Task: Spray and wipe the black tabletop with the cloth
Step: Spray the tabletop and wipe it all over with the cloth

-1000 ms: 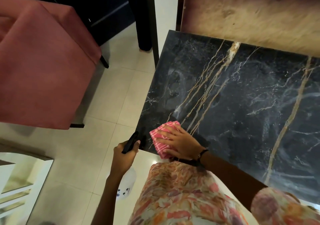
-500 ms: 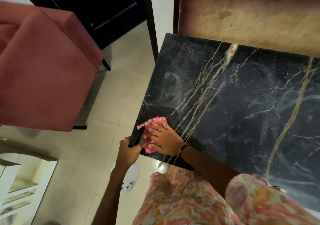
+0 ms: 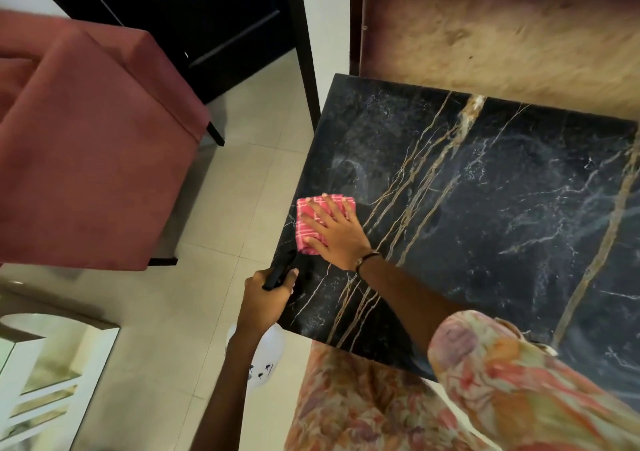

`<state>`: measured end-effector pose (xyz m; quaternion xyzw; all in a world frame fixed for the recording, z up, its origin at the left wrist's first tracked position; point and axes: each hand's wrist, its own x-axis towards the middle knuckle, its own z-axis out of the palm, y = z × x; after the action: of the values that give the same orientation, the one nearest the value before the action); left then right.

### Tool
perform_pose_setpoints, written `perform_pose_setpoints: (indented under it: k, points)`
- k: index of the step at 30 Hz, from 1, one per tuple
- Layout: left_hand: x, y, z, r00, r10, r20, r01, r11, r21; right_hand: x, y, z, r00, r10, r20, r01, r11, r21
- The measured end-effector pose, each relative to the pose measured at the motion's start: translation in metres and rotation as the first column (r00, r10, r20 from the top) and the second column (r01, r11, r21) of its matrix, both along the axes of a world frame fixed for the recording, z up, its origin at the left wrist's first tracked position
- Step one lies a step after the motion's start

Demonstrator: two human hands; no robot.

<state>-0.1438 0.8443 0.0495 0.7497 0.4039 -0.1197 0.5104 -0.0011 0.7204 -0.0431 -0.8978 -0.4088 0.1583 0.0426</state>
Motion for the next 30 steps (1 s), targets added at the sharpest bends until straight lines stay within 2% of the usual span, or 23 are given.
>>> perform_pose_setpoints:
  k: [4, 7, 9, 14, 20, 22, 24, 26, 28, 30]
  points:
    - [0.013, 0.008, 0.0, 1.0, -0.029, -0.001, 0.029, 0.999, 0.023, -0.022, 0.024, 0.001, 0.991, 0.133, 0.003, -0.133, 0.99, 0.049]
    - [0.024, 0.015, -0.001, 0.999, -0.049, -0.017, 0.049, 0.999, -0.012, -0.042, -0.002, -0.003, 0.966, 0.257, 0.012, -0.255, 0.953, 0.162]
    - [0.034, 0.02, -0.002, 0.998, -0.057, -0.027, 0.056, 0.998, -0.029, -0.04, -0.032, -0.01, 0.958, 0.286, 0.007, -0.284, 0.948, 0.142]
    - [0.059, 0.028, -0.007, 0.997, -0.061, -0.05, 0.059, 0.997, -0.044, 0.01, -0.069, -0.014, 0.993, 0.111, 0.036, -0.111, 0.994, 0.009]
    - [0.082, 0.041, -0.01, 0.995, -0.096, -0.025, 0.096, 0.995, -0.022, 0.066, 0.011, -0.009, 0.985, -0.168, 0.05, 0.169, 0.985, -0.02]
    - [0.089, 0.045, -0.009, 0.993, -0.118, 0.0, 0.118, 0.993, -0.012, 0.058, 0.038, -0.009, 0.985, -0.164, 0.045, 0.164, 0.986, -0.003]
    - [0.098, 0.047, -0.007, 0.99, -0.143, 0.004, 0.143, 0.989, -0.025, 0.04, 0.046, -0.007, 0.995, -0.093, 0.035, 0.091, 0.995, 0.042]
    - [0.108, 0.048, -0.005, 0.984, -0.176, -0.018, 0.176, 0.984, -0.022, 0.021, 0.031, -0.008, 1.0, 0.011, 0.024, -0.014, 0.993, 0.113]
    - [0.117, 0.048, -0.006, 0.98, -0.2, -0.019, 0.2, 0.98, -0.011, 0.009, 0.002, -0.012, 0.996, 0.093, 0.01, -0.094, 0.991, 0.099]
    - [0.127, 0.047, -0.007, 0.976, -0.218, -0.013, 0.218, 0.976, 0.003, 0.014, -0.03, -0.017, 0.994, 0.108, 0.018, -0.109, 0.992, 0.07]
